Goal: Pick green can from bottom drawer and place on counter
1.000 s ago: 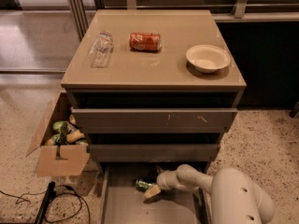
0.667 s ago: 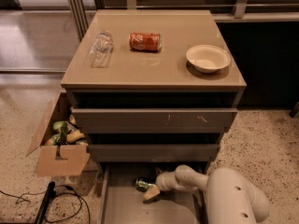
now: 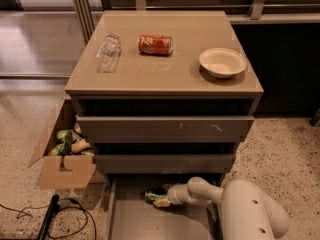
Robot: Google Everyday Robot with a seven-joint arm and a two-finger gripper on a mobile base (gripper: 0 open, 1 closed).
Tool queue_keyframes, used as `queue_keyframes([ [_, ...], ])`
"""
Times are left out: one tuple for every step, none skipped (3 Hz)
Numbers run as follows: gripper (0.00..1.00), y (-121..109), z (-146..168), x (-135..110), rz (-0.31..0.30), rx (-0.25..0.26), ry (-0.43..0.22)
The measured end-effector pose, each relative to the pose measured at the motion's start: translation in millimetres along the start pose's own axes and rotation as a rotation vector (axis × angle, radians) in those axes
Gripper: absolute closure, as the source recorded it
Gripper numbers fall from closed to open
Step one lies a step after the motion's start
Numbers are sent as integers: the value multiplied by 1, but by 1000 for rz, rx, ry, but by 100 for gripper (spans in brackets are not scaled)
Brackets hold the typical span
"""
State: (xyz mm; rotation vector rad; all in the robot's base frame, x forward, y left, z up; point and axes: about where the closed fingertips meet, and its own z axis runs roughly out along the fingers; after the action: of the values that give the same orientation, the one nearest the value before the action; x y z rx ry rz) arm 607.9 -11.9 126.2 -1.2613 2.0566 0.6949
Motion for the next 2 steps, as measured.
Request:
queue_keyframes([
  [65,0,0,0,0,0,0],
  [88,0,0,0,0,0,0],
])
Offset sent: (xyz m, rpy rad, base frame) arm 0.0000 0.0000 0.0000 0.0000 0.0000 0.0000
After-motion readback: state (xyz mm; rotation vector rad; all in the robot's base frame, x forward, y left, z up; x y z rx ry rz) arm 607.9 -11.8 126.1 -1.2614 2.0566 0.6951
